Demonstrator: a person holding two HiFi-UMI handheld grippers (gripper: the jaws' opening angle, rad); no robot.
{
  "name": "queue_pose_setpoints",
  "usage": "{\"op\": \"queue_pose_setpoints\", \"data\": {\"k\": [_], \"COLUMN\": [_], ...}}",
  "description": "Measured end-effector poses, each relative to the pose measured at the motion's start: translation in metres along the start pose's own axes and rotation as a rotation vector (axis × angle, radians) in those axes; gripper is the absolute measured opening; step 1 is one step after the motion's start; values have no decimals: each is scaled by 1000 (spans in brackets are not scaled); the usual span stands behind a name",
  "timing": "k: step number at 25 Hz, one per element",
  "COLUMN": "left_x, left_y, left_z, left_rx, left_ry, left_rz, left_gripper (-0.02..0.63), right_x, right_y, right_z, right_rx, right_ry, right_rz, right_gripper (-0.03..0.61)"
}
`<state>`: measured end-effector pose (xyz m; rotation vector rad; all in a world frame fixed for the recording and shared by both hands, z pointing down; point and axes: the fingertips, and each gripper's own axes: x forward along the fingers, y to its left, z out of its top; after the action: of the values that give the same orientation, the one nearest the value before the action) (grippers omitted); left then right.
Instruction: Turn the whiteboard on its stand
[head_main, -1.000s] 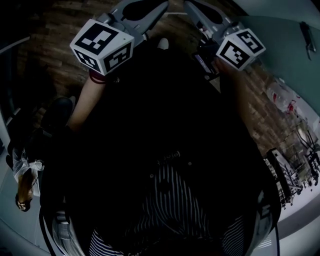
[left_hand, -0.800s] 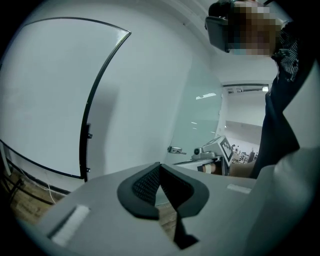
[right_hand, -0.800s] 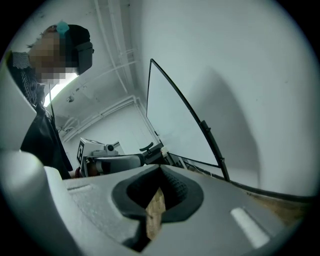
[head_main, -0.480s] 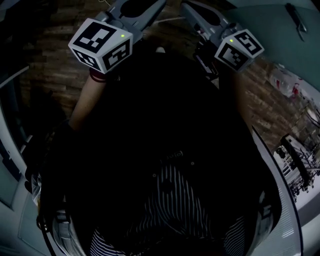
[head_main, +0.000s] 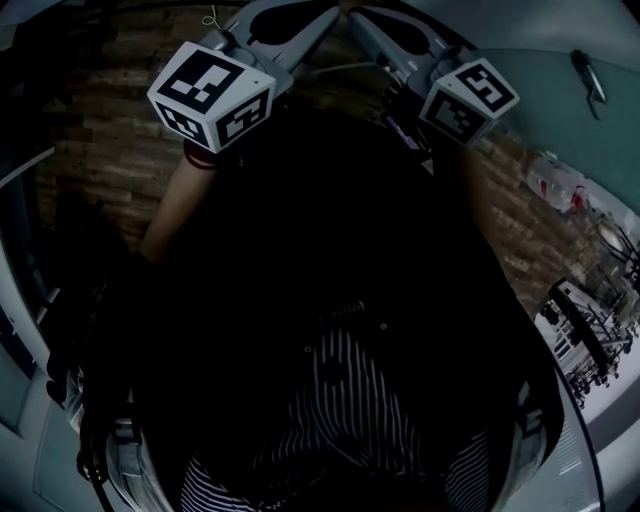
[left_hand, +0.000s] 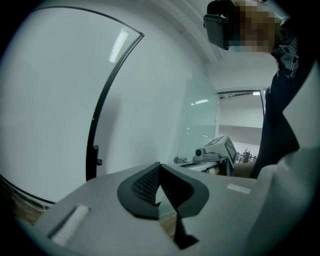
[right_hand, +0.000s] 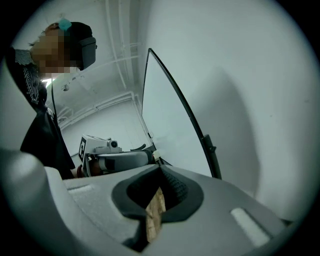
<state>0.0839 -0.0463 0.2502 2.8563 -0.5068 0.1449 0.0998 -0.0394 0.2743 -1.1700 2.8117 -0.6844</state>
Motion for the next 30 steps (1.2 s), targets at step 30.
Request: {"op": "queue_pose_setpoints", "data": {"k": [30], "left_x": [-48], "left_y": [160], "left_z": [2], "left_rx": [-96], "left_ry": [-1], "left_rz": [37], "left_gripper": [0], "right_x": [173], "right_y": [-24], "right_z": [37], "right_rx": [-35], "right_ry": [119], "right_rz": [77], "right_gripper": [3]}}
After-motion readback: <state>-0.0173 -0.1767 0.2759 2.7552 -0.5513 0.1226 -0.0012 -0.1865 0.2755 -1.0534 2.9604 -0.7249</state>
